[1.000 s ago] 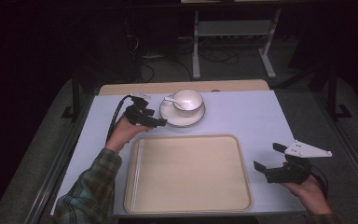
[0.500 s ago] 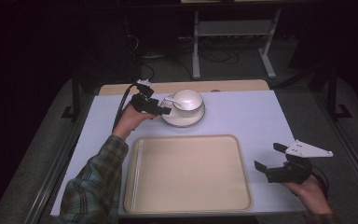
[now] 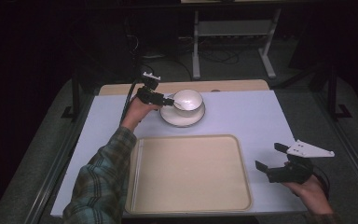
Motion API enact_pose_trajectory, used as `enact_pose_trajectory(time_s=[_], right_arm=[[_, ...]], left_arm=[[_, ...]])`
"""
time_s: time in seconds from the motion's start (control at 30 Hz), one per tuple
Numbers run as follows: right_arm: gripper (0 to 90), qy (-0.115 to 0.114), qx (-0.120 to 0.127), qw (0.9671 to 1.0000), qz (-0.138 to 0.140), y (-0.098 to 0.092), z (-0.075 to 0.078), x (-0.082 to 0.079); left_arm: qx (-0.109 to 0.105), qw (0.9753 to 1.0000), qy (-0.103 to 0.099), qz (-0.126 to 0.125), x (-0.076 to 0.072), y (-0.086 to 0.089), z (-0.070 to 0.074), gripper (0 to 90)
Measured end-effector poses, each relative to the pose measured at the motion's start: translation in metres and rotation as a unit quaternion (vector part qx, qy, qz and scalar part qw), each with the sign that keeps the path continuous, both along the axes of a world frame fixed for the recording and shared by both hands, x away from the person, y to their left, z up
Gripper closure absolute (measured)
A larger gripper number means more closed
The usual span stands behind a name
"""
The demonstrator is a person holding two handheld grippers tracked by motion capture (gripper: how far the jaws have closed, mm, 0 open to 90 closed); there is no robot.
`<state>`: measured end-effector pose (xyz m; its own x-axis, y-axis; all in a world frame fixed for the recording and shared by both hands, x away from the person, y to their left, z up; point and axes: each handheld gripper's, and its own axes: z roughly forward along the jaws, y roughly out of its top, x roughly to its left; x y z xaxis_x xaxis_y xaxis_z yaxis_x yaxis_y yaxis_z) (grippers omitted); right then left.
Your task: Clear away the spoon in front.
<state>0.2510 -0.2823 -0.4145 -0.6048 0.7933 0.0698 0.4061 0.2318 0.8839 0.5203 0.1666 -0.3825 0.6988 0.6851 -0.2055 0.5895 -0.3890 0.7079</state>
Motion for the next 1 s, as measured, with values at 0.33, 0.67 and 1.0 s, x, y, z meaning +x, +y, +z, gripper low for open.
enact_pose_trajectory(time_s=[0.33, 0.67, 1.0], right_arm=[[0.0, -0.001, 0.000, 1.0000, 0.001, 0.000, 0.000, 0.000], [0.0, 0.001, 0.000, 1.0000, 0.002, 0.000, -0.001, 0.000], [0.0, 0.000, -0.001, 1.0000, 0.003, 0.000, -0.001, 0.000]], left_arm=[[-0.041, 0.9986, 0.031, 0.003, 0.013, 0.006, -0.014, 46.8], [-0.055, 0.9978, 0.036, -0.009, 0.015, 0.006, -0.017, 61.1], [-0.061, 0.9972, 0.040, -0.016, 0.014, 0.006, -0.016, 67.5]])
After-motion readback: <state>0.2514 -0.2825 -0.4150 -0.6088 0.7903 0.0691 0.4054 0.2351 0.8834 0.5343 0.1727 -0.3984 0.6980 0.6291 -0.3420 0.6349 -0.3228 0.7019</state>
